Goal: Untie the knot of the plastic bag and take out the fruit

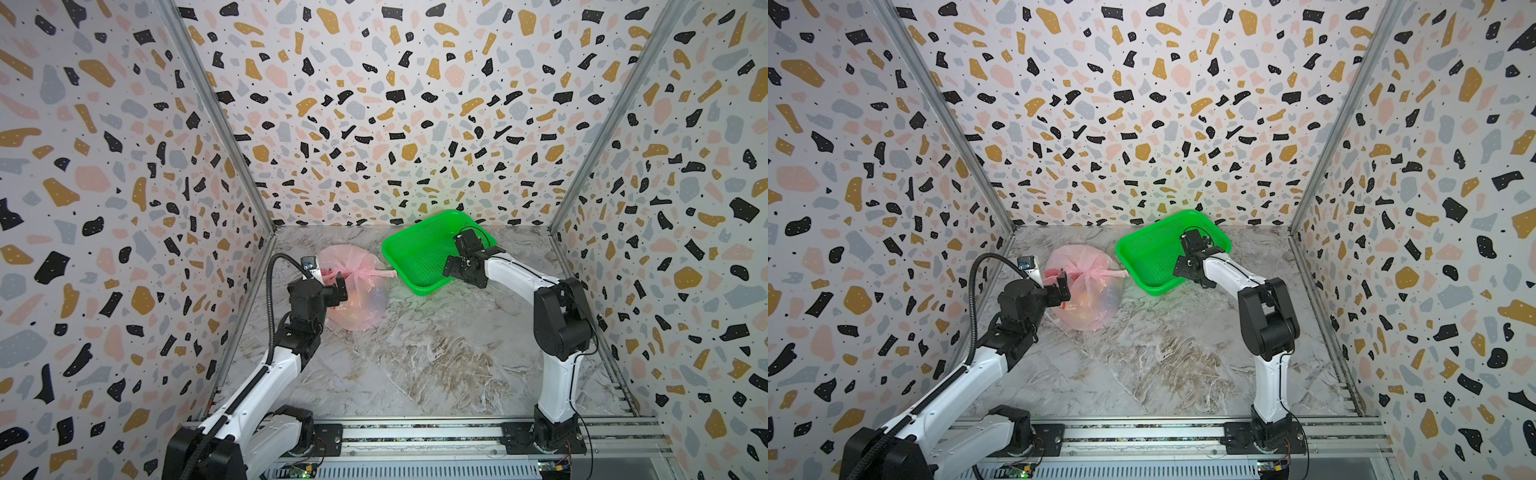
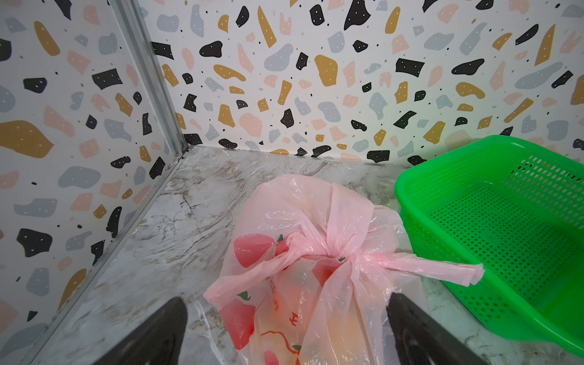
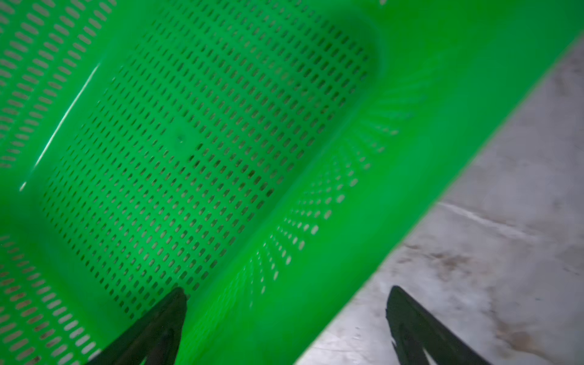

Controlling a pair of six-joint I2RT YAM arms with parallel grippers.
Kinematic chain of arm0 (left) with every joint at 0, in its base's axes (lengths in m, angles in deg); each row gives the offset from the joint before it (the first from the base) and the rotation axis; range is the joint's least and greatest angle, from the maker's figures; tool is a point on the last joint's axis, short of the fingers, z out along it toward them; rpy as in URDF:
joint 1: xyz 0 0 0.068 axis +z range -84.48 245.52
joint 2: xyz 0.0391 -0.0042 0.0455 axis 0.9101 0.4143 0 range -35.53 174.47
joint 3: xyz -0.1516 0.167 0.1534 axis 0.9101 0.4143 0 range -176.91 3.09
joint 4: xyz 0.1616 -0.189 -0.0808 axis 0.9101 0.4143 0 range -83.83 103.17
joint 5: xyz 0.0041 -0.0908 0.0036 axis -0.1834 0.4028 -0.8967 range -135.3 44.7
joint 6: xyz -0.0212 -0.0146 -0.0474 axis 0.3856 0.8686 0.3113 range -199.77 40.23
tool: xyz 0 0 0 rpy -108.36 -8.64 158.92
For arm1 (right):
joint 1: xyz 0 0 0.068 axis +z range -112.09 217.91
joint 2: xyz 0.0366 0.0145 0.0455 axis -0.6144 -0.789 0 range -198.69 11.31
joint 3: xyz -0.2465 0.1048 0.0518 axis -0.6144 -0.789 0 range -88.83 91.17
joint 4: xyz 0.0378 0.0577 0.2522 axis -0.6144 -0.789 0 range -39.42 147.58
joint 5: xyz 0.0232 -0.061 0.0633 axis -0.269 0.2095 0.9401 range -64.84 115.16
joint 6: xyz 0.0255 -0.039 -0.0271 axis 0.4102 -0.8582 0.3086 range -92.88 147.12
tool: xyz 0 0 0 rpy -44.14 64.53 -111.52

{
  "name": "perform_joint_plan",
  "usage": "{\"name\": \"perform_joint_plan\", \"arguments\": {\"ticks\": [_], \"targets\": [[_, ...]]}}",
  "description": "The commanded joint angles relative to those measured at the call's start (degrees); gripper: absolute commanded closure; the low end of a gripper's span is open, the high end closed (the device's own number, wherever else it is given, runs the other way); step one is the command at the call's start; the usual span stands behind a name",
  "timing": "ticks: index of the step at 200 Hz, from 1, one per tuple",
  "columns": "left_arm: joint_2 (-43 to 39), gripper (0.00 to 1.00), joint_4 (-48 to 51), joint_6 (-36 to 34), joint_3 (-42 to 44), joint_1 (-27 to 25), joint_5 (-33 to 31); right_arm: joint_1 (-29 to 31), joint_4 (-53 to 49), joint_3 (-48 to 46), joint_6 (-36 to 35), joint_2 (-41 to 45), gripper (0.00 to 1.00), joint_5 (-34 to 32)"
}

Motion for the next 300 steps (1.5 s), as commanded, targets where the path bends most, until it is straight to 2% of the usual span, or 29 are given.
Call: {"name": "perform_joint_plan", "arguments": {"ticks": [1, 40, 68, 88, 106, 137, 157, 214, 300], "targets": [[-0.6, 0.0, -1.6, 0.8, -1.4, -0.5, 0.4, -4.5, -1.7, -3.9, -4.4, 4.7, 0.0, -0.8], [-0.9, 0.01, -1.5, 1.1, -1.2, -0.6, 0.5, -13.0, -1.0, -9.3, -7.8, 8.9, 0.0, -1.7], [-1.1, 0.0, -1.1, 0.9, -1.2, -0.6, 0.3, -17.2, -2.2, -8.0, -10.7, 9.2, 0.01, -3.4], [-1.1, 0.0, -1.1, 1.0, -1.1, -0.7, 0.4, -17.5, -4.3, -4.9, -13.0, 9.2, 0.01, -2.9], [-1.2, 0.0, -0.9, 1.1, -1.2, -0.8, 0.4, -15.3, -6.8, -1.8, -14.6, 9.9, 0.01, -2.6], [-1.2, 0.01, -0.6, 1.2, -1.5, -0.9, 0.5, -8.2, -10.8, 2.5, -15.7, 12.0, 0.01, -7.4], [-1.2, 0.0, -0.6, 1.2, -1.6, -1.1, 0.8, -3.8, -11.3, 4.3, -15.3, 11.9, 0.01, -8.0], [-1.1, 0.01, -0.7, 1.9, -1.3, -1.5, 1.2, 8.7, -8.9, 14.2, -12.9, 1.7, 0.0, -9.1], [-2.1, 0.01, -0.1, 1.3, -0.8, -1.5, 0.5, 10.5, -5.7, 20.8, -14.1, -10.6, 0.02, -9.1]]}}
